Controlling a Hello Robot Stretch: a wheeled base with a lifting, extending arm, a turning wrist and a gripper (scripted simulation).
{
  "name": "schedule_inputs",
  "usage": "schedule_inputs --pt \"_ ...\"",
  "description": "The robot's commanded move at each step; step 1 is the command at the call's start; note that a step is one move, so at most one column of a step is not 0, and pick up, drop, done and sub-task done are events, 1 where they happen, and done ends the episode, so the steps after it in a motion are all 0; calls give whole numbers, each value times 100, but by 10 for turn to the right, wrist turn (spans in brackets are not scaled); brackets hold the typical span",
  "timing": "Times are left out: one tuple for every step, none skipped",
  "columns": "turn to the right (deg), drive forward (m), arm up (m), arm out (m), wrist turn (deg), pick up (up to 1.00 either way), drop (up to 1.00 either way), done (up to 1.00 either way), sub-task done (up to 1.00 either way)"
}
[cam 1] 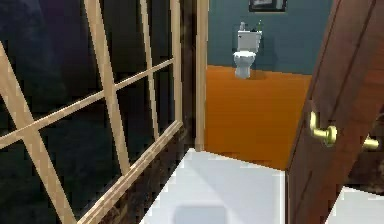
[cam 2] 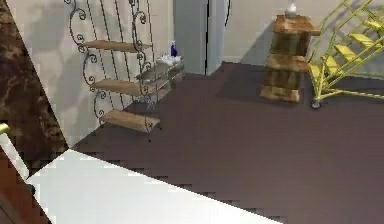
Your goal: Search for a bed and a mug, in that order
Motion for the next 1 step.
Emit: schedule_inputs --pt "-30 0 0 0 0 0 0 0 0"
